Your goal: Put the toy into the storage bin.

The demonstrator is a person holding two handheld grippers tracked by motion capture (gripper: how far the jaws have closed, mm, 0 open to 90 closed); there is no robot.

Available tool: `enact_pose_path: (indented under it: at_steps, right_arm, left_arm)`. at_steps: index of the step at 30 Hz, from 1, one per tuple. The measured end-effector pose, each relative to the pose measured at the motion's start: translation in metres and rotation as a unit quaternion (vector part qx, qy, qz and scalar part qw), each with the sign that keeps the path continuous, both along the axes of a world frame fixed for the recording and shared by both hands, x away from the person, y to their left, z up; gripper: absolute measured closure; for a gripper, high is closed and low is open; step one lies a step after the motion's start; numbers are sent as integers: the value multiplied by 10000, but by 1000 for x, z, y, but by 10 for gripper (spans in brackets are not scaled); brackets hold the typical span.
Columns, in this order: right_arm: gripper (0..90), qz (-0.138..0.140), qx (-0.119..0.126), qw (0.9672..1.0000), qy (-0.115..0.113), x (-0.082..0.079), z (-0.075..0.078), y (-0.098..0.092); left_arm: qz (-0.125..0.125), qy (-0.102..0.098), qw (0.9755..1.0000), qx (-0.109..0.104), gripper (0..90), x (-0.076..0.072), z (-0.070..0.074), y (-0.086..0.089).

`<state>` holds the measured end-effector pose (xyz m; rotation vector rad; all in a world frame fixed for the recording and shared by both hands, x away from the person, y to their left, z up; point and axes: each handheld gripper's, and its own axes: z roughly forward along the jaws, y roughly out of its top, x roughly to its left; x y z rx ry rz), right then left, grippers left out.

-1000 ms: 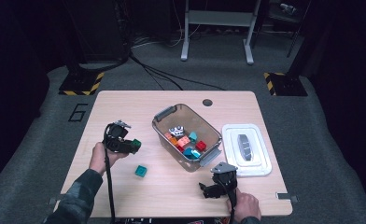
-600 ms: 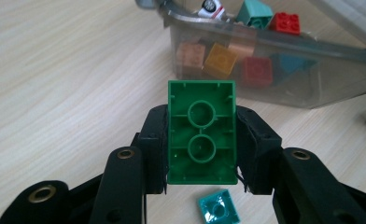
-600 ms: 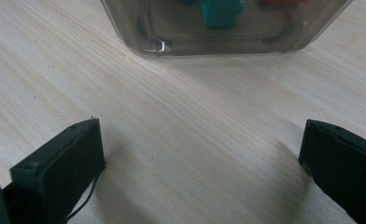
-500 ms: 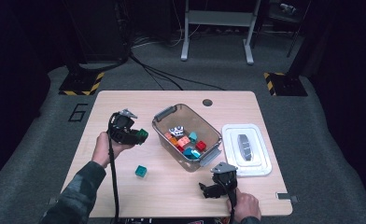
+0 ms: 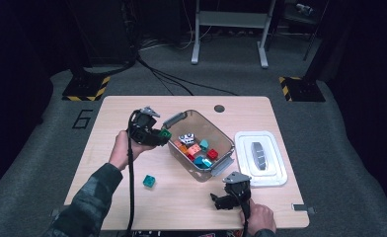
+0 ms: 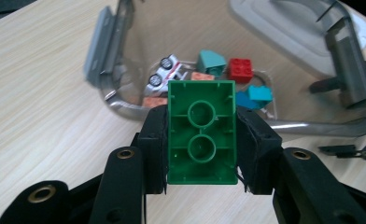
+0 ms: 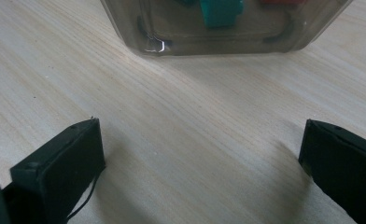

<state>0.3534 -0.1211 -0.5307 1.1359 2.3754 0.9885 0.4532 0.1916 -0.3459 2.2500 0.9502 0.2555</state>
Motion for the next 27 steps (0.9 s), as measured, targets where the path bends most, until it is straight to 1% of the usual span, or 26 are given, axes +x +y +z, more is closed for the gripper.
enact_pose_path:
  at_steps: [2,3,6,14,17,20,22,27]
  right_arm:
    - [0,0,1,10000,0,0,0,0]
    - [0,0,-1,10000,0,0,0,0]
    - [0,0,0,10000,1,0,0,0]
    - [0,-9,0,10000,-6,0,0,0]
    - [0,-9,0,10000,-7,0,0,0]
    - [0,-10,1,10000,-6,0,0,0]
    - [0,-10,1,10000,-6,0,0,0]
    - [0,-7,-2,10000,-10,0,0,0]
  left_arm:
    - [-71,-19,10000,-22,591,1,1,-7]
    - [-98,32,9999,-35,591,1,1,-12]
    - [-223,9,9997,-30,591,2,1,-24]
    - [-527,120,9985,-86,590,-1,-5,-52]
    - [-711,248,9971,-101,589,-3,-12,-65]
    - [-844,345,9958,-58,589,-6,-19,-78]
    - [-877,367,9955,-62,589,-8,-23,-83]
    - [-995,522,9937,-53,588,-10,-32,-93]
